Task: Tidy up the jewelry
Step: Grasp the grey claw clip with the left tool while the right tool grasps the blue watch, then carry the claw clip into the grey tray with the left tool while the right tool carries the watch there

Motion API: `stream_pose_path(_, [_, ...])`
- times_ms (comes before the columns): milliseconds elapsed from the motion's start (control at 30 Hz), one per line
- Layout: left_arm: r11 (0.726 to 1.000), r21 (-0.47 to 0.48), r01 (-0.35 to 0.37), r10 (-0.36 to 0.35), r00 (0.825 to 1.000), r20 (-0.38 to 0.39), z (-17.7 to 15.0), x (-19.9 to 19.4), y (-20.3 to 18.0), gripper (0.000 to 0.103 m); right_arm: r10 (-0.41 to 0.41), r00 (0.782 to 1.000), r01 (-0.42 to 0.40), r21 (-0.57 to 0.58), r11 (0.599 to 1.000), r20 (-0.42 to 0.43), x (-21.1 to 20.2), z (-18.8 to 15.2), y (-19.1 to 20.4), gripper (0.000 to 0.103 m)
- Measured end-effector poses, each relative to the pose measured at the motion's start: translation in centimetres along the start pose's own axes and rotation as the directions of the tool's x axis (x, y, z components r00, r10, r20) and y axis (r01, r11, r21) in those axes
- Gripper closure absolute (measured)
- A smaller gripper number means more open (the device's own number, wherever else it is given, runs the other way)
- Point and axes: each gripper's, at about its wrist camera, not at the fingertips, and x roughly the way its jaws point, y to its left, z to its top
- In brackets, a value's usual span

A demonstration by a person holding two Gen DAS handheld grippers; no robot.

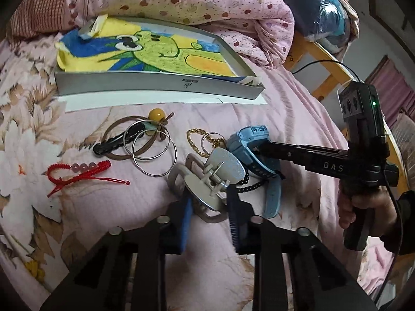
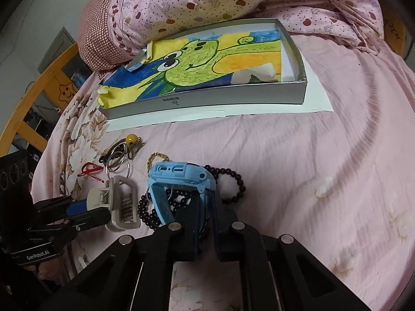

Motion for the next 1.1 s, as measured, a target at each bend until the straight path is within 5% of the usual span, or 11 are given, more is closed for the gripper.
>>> stream_pose_path(300, [0.999,-0.032,-0.009,0.009,1.0,0.011,-0.3,-0.6,0.0,0.098,0.02,0.998,-0.024,0.057,0.998,0.058,-1.8,-1.2,0.1,0.095])
stream_pose_path(767, [0.999,-0.03,-0.026,0.027,0.999,0.045,-0.6,-1.4,-0.2,0.099,0.035,0.99,-0.053,0.131,0.99,0.136,-3.9,-0.9,-1.3,0.096])
stream_pose_path(1100, [0.999,-0.042,0.002,0.003,0.994,0.112,0.2,-3.5,-1.0,0.099,0.128,0.973,-0.164,0.184,0.969,0.195,-4.7,0.8,-1.4,0.096])
